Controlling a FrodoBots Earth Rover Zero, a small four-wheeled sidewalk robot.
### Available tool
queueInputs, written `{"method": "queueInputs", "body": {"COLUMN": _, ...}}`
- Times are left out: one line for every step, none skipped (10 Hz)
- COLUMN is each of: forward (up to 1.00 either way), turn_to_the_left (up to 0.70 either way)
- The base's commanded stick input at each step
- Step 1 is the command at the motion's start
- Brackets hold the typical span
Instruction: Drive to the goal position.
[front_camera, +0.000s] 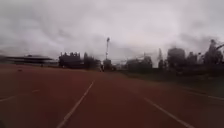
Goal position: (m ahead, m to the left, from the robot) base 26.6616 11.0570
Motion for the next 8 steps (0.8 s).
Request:
{"method": "queueInputs", "body": {"forward": 0.70, "turn_to_the_left": 0.00}}
{"method": "queueInputs", "body": {"forward": 0.70, "turn_to_the_left": 0.00}}
{"method": "queueInputs", "body": {"forward": 0.70, "turn_to_the_left": 0.00}}
{"method": "queueInputs", "body": {"forward": 0.70, "turn_to_the_left": 0.00}}
{"method": "queueInputs", "body": {"forward": 0.70, "turn_to_the_left": 0.00}}
{"method": "queueInputs", "body": {"forward": 0.70, "turn_to_the_left": 0.00}}
{"method": "queueInputs", "body": {"forward": 0.70, "turn_to_the_left": 0.00}}
{"method": "queueInputs", "body": {"forward": 0.70, "turn_to_the_left": 0.00}}
